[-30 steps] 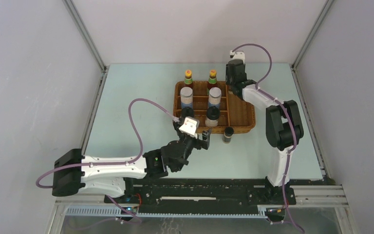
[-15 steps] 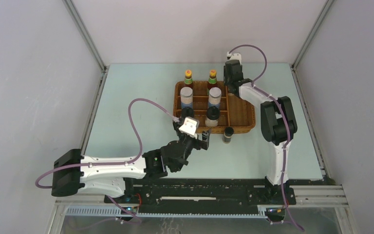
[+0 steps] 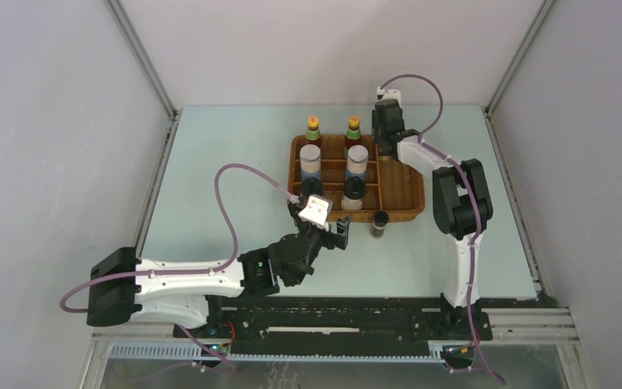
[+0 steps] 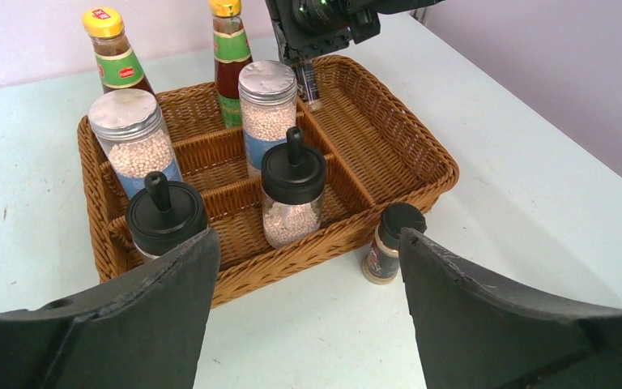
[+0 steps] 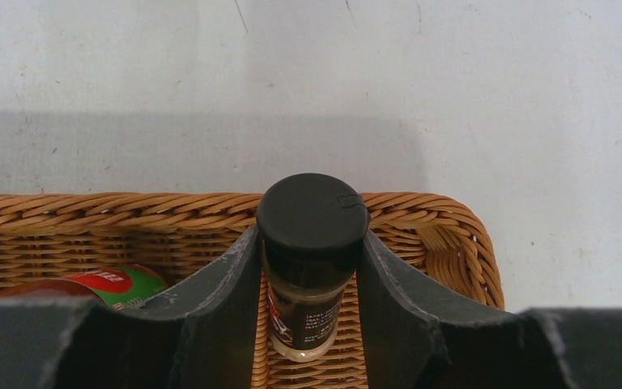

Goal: Organize the condiment bottles
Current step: Place the bottle in the storage box.

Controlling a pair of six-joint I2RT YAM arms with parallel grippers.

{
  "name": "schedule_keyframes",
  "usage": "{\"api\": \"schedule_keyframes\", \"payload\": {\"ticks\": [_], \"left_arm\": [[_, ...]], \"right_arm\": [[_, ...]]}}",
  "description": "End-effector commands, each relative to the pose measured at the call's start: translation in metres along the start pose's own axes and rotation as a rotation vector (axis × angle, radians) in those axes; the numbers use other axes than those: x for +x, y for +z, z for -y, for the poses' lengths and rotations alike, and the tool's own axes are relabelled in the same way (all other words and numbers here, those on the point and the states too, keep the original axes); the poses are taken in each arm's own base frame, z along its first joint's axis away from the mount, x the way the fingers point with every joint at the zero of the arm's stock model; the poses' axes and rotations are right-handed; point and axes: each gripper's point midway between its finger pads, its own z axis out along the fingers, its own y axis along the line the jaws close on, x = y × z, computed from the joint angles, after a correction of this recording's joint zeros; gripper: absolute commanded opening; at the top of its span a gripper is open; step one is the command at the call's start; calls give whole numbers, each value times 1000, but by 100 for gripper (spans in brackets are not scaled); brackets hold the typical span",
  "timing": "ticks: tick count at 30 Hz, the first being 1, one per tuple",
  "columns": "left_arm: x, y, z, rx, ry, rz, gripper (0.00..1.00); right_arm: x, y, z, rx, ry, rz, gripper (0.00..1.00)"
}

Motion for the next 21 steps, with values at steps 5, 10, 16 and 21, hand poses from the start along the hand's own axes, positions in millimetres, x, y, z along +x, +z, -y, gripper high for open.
{"api": "schedule_keyframes", "payload": {"ticks": [5, 10, 16, 21], "left_arm": [[-31, 3, 5, -7, -83, 64, 85], [-31, 2, 5, -7, -83, 66, 85], [-31, 2, 4, -7, -84, 67, 85], [-32, 3, 4, -7, -84, 70, 85]], "right_arm": [[-19, 2, -3, -11, 32, 30, 18], [-19, 4, -4, -11, 31, 23, 25], [-17, 6, -5, -16, 29, 8, 34], [-15, 8, -6, -18, 29, 0, 42]]}}
